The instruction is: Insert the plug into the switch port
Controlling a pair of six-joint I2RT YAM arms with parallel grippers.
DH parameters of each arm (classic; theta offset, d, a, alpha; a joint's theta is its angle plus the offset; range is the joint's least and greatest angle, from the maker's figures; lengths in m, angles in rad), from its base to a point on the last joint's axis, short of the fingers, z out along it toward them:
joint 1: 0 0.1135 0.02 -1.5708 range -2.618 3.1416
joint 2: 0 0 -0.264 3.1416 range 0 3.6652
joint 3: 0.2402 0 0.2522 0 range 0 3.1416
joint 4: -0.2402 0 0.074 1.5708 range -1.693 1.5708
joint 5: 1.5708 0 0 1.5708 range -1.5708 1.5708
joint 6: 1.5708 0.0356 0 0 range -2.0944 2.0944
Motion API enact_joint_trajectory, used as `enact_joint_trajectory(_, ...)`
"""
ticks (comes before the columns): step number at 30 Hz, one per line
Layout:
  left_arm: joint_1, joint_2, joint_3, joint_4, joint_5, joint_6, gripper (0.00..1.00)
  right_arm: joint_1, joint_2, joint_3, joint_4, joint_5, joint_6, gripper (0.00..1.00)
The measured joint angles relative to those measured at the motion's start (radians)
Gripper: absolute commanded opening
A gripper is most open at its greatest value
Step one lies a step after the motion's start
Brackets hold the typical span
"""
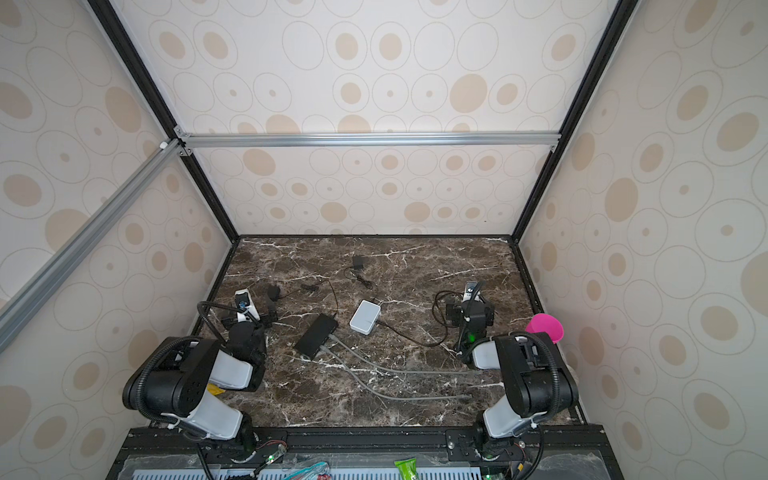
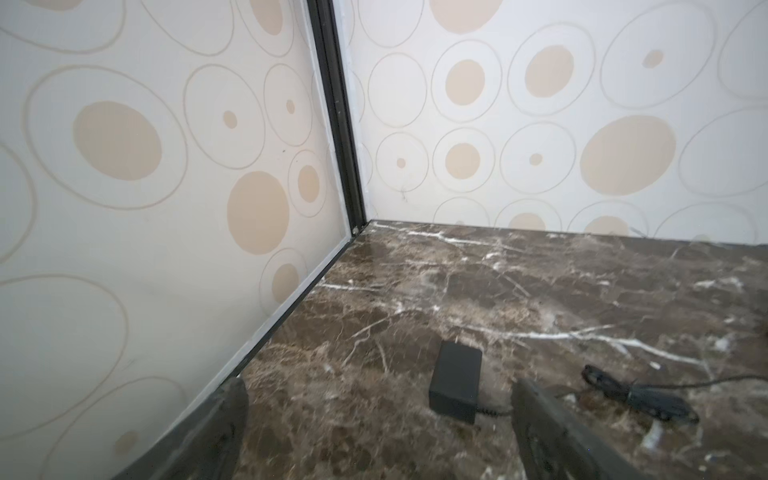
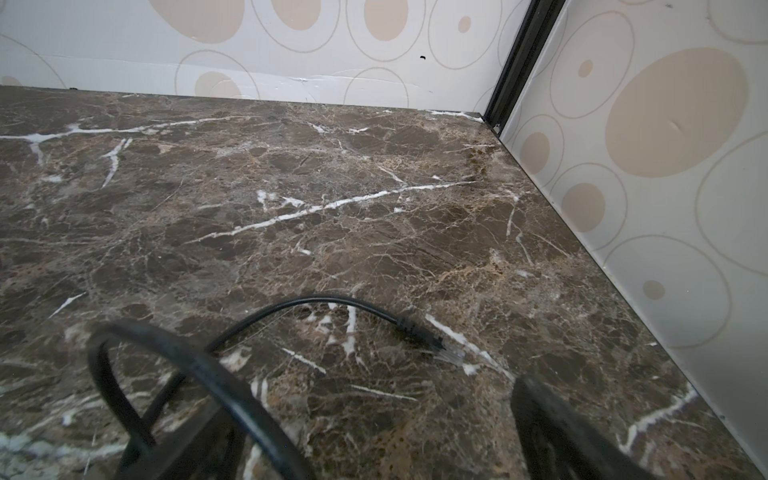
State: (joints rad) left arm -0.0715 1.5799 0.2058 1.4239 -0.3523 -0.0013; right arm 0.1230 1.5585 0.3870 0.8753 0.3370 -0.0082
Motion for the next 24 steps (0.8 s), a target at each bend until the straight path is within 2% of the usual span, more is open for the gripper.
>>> enact_joint_trajectory(5,0.003,0.001,0.002,-0.034,0.041,-0.018,0.98,0.0,-0.025,-0.077,0.082,-0.174,-0.064,1.0)
enact_joint_trajectory(9,0.004,0.001,0.002,-0.049,0.055,-0.025,0.98,-0.02,-0.011,-0.031,0.002,-0.131,-0.021,1.0)
enact_joint_trajectory(14,0.004,0.001,0.001,-0.051,0.06,-0.028,0.98,-0.051,-0.012,0.008,-0.004,-0.09,0.013,1.0)
enact_joint_trajectory(24,0.004,0.001,0.001,-0.052,0.06,-0.029,0.98,-0.051,-0.012,0.024,-0.064,-0.155,0.014,1.0)
